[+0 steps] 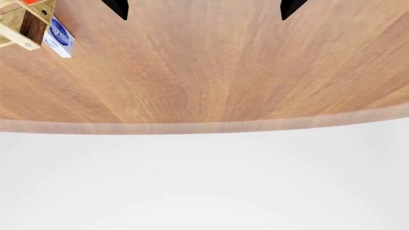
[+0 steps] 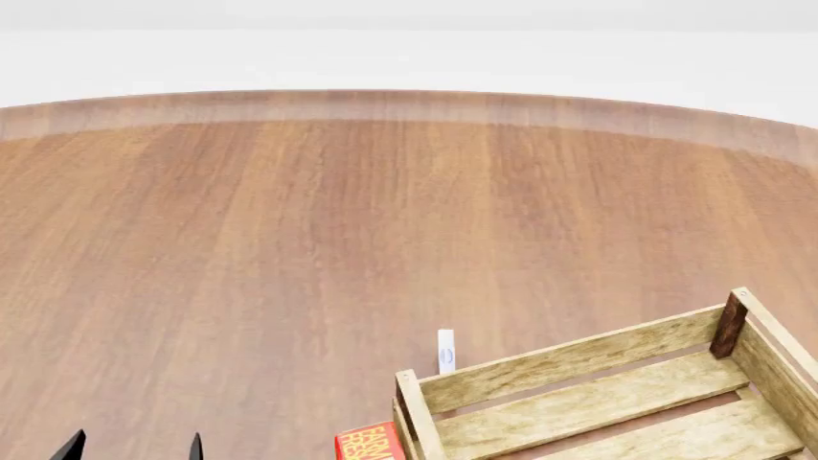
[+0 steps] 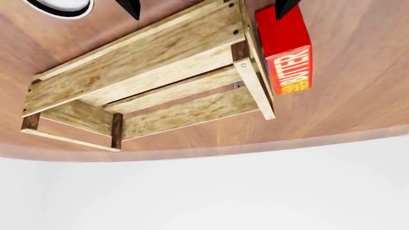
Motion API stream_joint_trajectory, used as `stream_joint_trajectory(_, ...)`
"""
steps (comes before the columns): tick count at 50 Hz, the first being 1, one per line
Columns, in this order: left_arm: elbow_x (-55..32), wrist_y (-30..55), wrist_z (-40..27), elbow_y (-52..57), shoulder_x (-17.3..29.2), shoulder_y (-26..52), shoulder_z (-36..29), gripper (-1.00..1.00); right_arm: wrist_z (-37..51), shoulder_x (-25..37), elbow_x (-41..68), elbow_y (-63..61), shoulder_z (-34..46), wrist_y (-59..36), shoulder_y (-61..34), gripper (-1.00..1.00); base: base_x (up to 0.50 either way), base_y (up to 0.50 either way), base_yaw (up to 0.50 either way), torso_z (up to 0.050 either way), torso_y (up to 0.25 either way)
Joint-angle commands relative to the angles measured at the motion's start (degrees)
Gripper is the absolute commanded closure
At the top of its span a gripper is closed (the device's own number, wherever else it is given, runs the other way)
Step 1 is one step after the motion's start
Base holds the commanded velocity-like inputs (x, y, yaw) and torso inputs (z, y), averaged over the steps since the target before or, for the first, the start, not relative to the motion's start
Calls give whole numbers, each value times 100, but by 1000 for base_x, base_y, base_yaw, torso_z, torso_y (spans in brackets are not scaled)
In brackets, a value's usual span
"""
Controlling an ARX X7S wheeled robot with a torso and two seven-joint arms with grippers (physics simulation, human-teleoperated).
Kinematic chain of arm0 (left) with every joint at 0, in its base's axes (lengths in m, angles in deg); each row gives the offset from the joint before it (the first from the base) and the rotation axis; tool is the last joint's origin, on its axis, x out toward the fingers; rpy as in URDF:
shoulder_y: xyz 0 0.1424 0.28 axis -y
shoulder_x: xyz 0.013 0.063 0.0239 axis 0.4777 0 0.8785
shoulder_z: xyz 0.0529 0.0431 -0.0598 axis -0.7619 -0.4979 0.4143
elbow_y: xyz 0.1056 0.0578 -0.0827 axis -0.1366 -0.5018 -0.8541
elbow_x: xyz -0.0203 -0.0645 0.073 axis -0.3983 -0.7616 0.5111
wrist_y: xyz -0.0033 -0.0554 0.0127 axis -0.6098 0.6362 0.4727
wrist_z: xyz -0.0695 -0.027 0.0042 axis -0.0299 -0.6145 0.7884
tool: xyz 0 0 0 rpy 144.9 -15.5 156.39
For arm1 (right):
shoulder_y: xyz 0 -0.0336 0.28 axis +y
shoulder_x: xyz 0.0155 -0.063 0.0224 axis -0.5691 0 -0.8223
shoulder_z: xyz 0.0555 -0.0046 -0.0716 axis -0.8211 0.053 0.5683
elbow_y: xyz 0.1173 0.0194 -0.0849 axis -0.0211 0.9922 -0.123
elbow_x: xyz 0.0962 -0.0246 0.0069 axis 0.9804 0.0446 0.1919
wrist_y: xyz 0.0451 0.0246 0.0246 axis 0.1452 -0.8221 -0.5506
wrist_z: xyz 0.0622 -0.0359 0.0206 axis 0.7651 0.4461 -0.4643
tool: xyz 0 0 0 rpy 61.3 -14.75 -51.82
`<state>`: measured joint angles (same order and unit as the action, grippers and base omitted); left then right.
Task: Pick up the tomato sauce, and put it in the wooden tray.
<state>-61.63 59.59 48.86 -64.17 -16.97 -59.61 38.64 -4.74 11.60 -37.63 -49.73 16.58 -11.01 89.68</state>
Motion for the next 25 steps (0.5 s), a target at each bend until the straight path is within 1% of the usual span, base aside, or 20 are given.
stream_joint_trajectory(1,-16,-15,-23,-7,20,5,-25,-100,7,-13,48,197,63,-12,-96,-100,0,0,0,0,0)
stream_joint_trajectory(25,-59,-26,-73,1,66,11,-76,-100,55,3,99,373,161,-57,-205,-100,0,0,0,0,0)
